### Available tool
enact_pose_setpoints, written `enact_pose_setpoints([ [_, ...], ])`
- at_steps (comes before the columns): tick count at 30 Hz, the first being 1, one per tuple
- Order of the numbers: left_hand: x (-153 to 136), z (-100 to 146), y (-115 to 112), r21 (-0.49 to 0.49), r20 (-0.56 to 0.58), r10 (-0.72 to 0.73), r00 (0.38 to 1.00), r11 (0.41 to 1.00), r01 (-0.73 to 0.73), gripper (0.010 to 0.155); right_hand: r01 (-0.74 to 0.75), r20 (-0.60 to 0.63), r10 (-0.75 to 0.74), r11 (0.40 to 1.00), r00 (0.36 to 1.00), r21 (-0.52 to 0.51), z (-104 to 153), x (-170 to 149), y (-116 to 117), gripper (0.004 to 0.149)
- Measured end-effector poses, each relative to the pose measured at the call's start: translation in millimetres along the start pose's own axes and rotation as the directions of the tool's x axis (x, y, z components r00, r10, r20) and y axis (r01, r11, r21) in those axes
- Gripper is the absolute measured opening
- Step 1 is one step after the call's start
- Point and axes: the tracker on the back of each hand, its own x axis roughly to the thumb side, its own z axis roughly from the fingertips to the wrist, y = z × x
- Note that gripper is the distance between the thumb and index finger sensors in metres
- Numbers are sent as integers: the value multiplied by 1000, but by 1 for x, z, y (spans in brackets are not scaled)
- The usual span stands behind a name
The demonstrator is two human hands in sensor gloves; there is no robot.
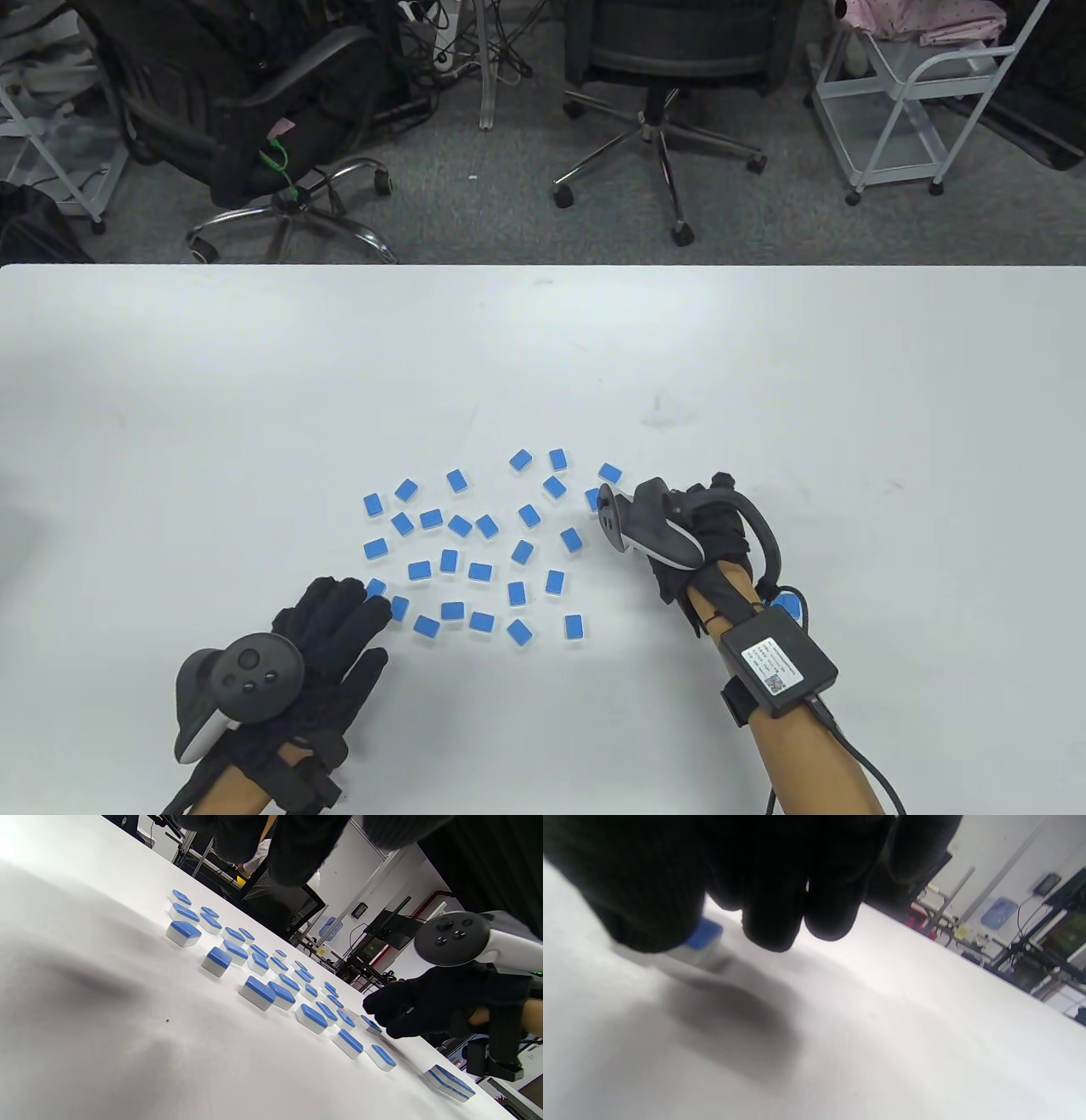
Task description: Build mahjong tile wall
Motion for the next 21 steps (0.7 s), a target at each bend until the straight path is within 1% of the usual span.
enact_pose_setpoints([
  [3, 0, 0, 0, -1, -1, 3, 1000, 1000, -3, 67, 63, 85, -55, 994, 995, -95, 23, 10, -13, 57],
  [5, 0, 0, 0, -4, -1, 5, 1000, 1000, -5, 66, 109, 194, -88, 989, 977, -100, 43, 27, -17, 53],
  [6, -1, -1, 0, -6, -2, 4, 1000, 1000, -4, 67, 107, 239, -83, 990, 967, -88, 51, 37, -17, 51],
  [9, -1, -3, -1, -12, -6, 6, 1000, 1000, -6, 66, 55, 316, -24, 995, 949, -88, 66, 62, -14, 61],
  [13, -1, -3, -1, -13, -8, 4, 1000, 1000, -4, 66, 1, 338, 38, 993, 940, -116, 71, 82, -11, 63],
  [15, -1, -2, -2, -16, -8, 6, 1000, 1000, -7, 66, -6, 343, 46, 993, 938, -116, 70, 88, -7, 59],
  [18, -2, -1, -2, -19, -12, 9, 1000, 1000, -10, 66, 31, 341, 14, 991, 940, -127, 70, 89, -2, 57],
  [19, -2, -1, -2, -20, -12, 12, 1000, 1000, -12, 67, 25, 343, 14, 994, 939, -108, 69, 90, -1, 57],
  [21, -2, -1, -2, -22, -10, 10, 1000, 1000, -10, 67, 19, 347, 19, 994, 938, -108, 70, 89, 0, 57],
])
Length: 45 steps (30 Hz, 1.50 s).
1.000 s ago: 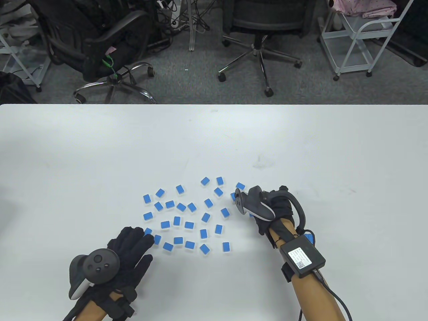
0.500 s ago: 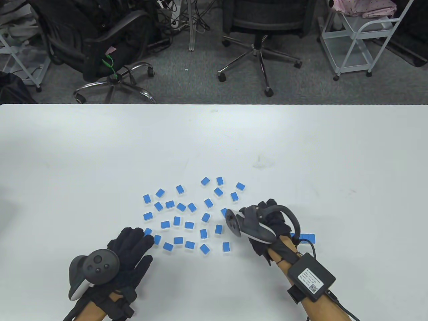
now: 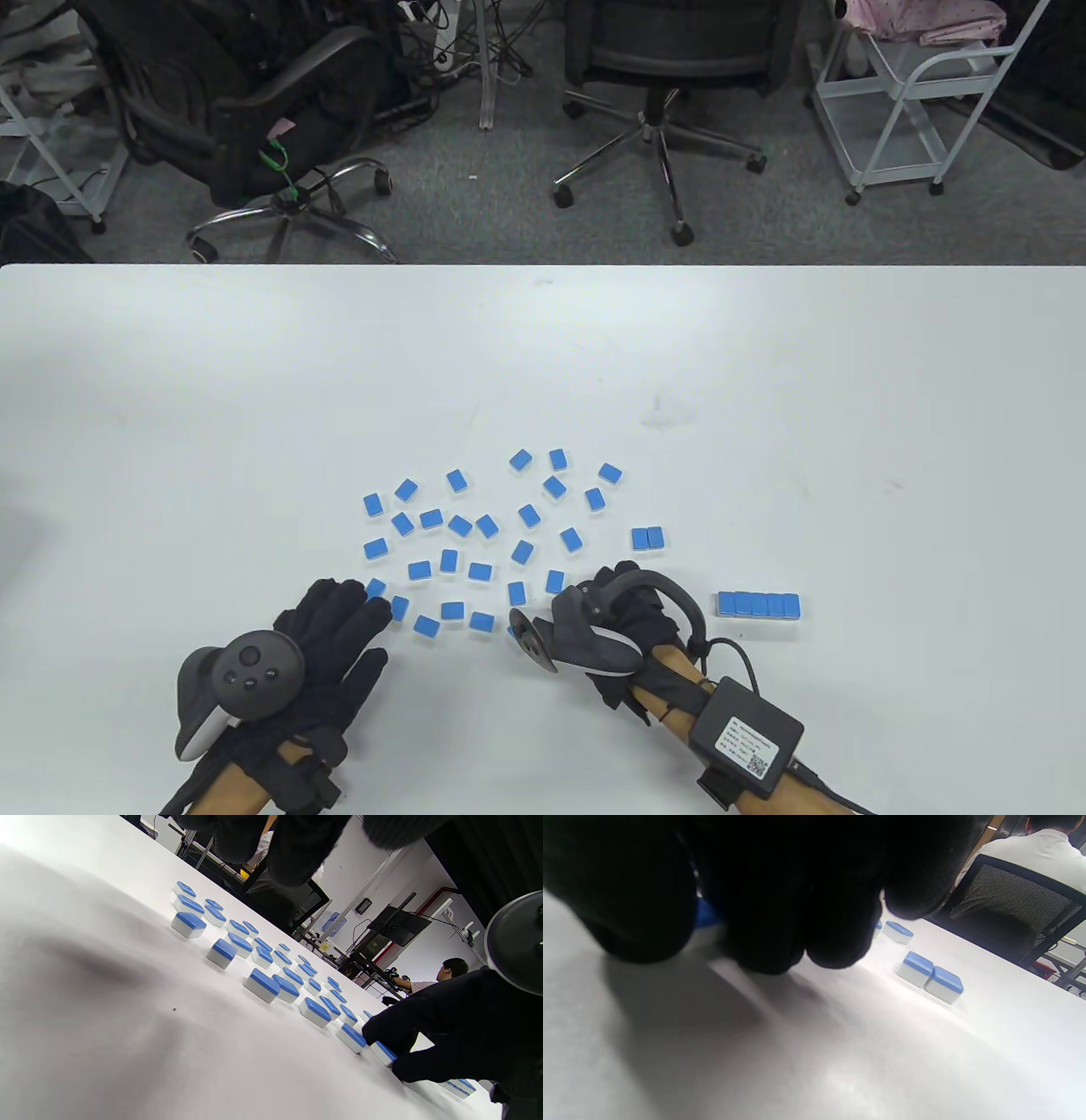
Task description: Build mahjong tile wall
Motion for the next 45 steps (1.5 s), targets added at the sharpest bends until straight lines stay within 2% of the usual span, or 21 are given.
enact_pose_setpoints([
  [4, 1, 0, 0, 3, 3, -1, 1000, 1000, 1, 67, -54, -11, 54, 998, 998, 27, 2, -9, 0, 56],
  [6, 1, 1, 0, 4, 3, -1, 1000, 1000, 1, 66, -45, -88, 43, 999, 995, -19, 4, -32, -10, 56],
  [8, 1, 1, 0, 7, 5, -5, 1000, 1000, 5, 67, 8, -248, -23, 998, 969, -60, 1, -74, -24, 55],
  [11, 1, 0, 0, 7, 10, -4, 1000, 1000, 3, 67, 57, -391, -34, 997, 920, 47, -11, -113, -22, 55],
  [15, 1, -3, 0, 5, 10, -8, 1000, 1000, 8, 67, -43, -449, 131, 979, 884, 201, -31, -133, 3, 54],
  [18, 1, -3, 1, 10, 7, -5, 1000, 1000, 5, 66, 14, -449, 104, 968, 887, 250, -41, -132, 20, 53],
  [22, 1, -1, 0, 3, 12, -3, 1000, 1000, 3, 67, -90, -433, 215, 953, 876, 291, -50, -124, 36, 50],
  [27, 1, 0, 0, 7, 13, -1, 1000, 1000, 1, 67, 4, -439, 108, 969, 892, 246, -51, -124, 31, 52],
  [45, 2, -1, -1, -6, 7, 0, 1000, 1000, 0, 66, 27, -404, 60, 978, 913, 205, -48, -120, 28, 51],
])
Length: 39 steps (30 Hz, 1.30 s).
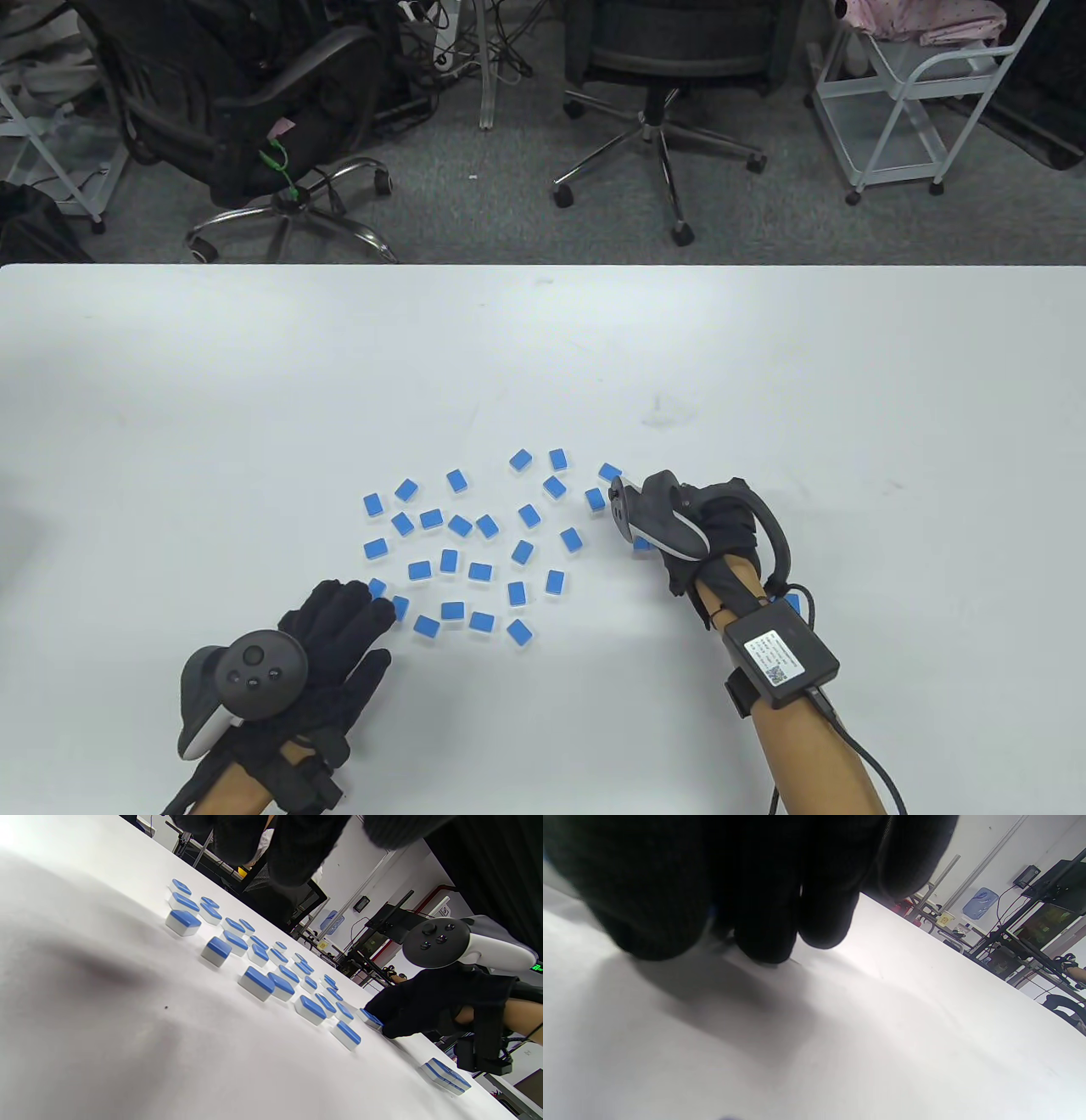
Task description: Build mahjong tile wall
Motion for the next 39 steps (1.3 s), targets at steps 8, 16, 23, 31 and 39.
enact_pose_setpoints([
  [8, 0, 0, 0, 0, 3, -1, 1000, 1000, 1, 67, -4, 8, 4, 1000, 1000, -7, 2, -1, -2, 52],
  [16, 1, 1, 0, 2, 4, -1, 1000, 1000, 1, 67, -5, 9, 6, 1000, 1000, -8, 5, -1, -3, 53],
  [23, 1, 2, 0, 1, 6, -3, 1000, 1000, 3, 67, -10, 9, 9, 997, 1000, 80, 5, -5, -10, 62],
  [31, 1, 1, 0, 4, 12, -1, 1000, 1000, 1, 66, -27, -101, 22, 999, 995, -47, -6, 5, -53, 62],
  [39, 0, 1, 1, 4, 5, -1, 1000, 1000, 1, 66, -115, -87, 116, 993, 989, 16, -32, 61, -54, 66],
])
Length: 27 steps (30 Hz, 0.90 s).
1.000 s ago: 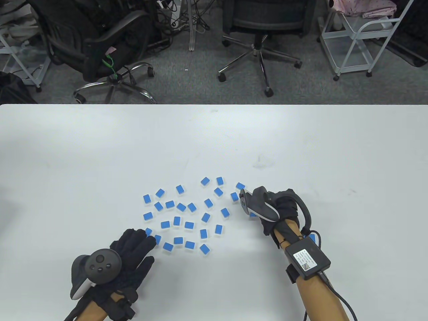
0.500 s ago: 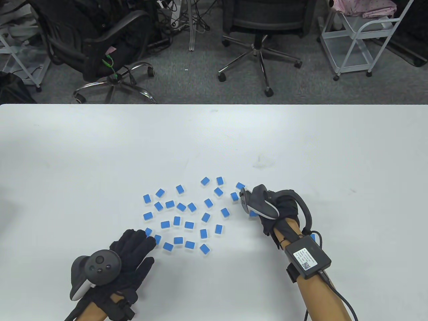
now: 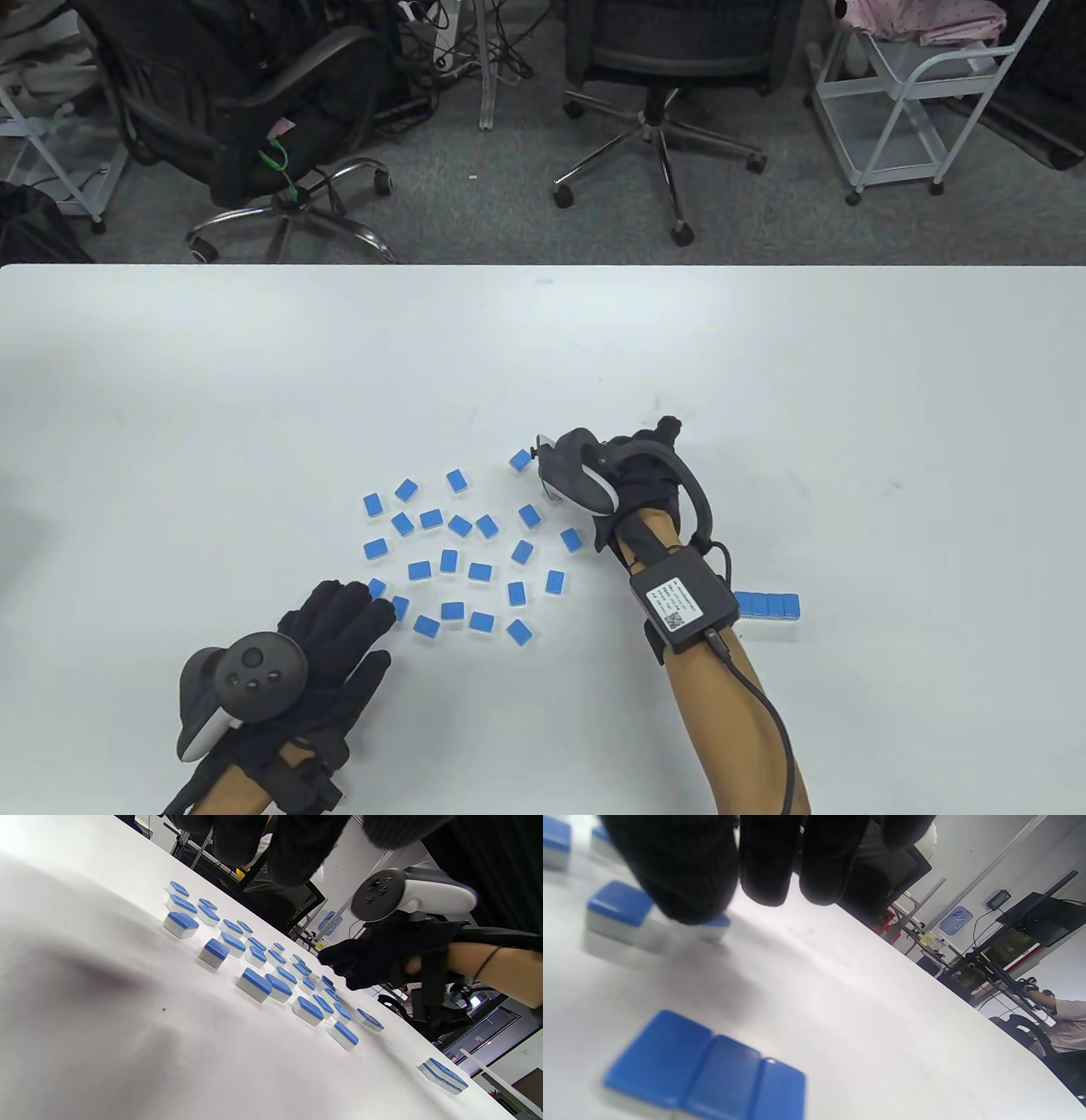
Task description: Build mahjong tile wall
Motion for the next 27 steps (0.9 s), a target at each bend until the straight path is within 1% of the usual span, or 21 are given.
enact_pose_setpoints([
  [3, 0, 0, 0, 0, -2, 3, 1000, 1000, -3, 67, -30, -18, 30, 999, 999, 14, -7, 7, 7, 60],
  [4, 0, 1, 0, 0, 0, 3, 1000, 1000, -3, 66, -27, -41, 26, 999, 999, -21, -9, 6, 8, 58],
  [5, 0, 1, 0, 1, 1, 2, 1000, 1000, -2, 67, 1, -44, -5, 997, 999, -72, -12, 4, 8, 54],
  [7, 0, 0, 0, 3, 4, -1, 1000, 1000, 1, 66, 24, -51, -27, 997, 998, -68, -14, -3, 10, 51],
  [11, 0, -1, 1, 1, 7, -3, 1000, 1000, 3, 66, 74, -68, -72, 997, 995, 31, -21, -24, 17, 52],
  [12, 0, -1, 1, 1, 7, -3, 1000, 1000, 3, 67, 89, -85, -85, 995, 993, 52, -23, -33, 21, 51],
  [14, 0, -1, 1, 2, 4, 0, 1000, 1000, 0, 66, 195, -130, -179, 973, 975, 121, -27, -58, 32, 52],
  [16, 0, 0, 1, 2, 5, 1, 1000, 1000, -1, 67, 267, -153, -243, 948, 958, 170, -26, -81, 44, 52],
  [18, 0, 1, 1, -1, 8, -1, 1000, 1000, 1, 67, 264, -152, -236, 943, 960, 204, -26, -92, 53, 53],
  [21, 1, 0, 0, 0, 10, -1, 1000, 1000, 1, 66, 251, -83, -239, 950, 967, 185, -13, -101, 64, 53],
  [24, 1, 0, 0, -2, 6, -1, 1000, 1000, 1, 66, 216, 2, -218, 970, 976, 111, 2, -96, 71, 52],
  [27, 0, 1, -1, -6, -3, 4, 1000, 1000, -4, 66, 198, 52, -201, 978, 978, 66, 11, -89, 73, 52],
])
